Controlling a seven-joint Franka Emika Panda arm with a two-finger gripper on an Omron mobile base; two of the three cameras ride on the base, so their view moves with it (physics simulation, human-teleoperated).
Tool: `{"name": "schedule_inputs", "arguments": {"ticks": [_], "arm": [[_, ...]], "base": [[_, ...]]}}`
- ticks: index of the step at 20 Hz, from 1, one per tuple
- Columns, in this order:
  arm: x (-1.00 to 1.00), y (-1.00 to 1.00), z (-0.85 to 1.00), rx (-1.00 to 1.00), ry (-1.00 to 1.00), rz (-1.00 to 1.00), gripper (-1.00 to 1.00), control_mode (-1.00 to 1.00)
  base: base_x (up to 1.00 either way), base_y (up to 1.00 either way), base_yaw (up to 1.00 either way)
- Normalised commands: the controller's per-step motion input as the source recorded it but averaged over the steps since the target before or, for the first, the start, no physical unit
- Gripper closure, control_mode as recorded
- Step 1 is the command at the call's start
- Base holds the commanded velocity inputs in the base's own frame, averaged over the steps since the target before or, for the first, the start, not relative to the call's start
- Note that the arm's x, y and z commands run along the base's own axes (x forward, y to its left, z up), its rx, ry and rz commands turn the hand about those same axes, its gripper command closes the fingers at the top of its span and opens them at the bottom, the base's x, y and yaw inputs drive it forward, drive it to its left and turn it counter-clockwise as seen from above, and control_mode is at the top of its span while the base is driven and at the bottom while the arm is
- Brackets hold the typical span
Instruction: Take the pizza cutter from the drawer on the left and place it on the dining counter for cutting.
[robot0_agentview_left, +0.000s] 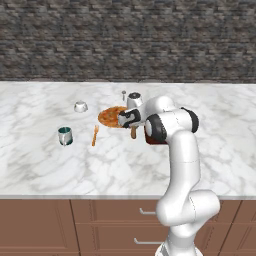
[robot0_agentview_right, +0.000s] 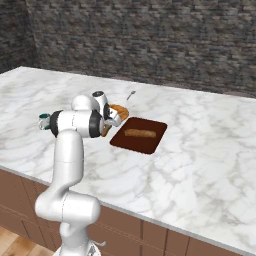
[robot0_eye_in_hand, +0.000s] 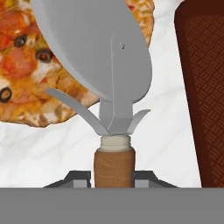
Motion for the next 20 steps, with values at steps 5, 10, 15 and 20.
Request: {"name": "schedule_inputs", "arguments": {"ticks": [5,10,15,20], "arm": [[0.00,-0.01,-0.09,0.00,0.00,0.00,1.00,-1.00],[0.00,0.00,0.00,0.00,0.00,0.00,1.00,-1.00],[0.00,0.00,0.00,0.00,0.00,0.00,-1.00,-1.00],[0.00,0.00,0.00,0.00,0.00,0.00,-1.00,-1.00]], "base": [[0.00,0.00,0.00],[0.00,0.00,0.00],[0.00,0.00,0.00],[0.00,0.00,0.00]]}}
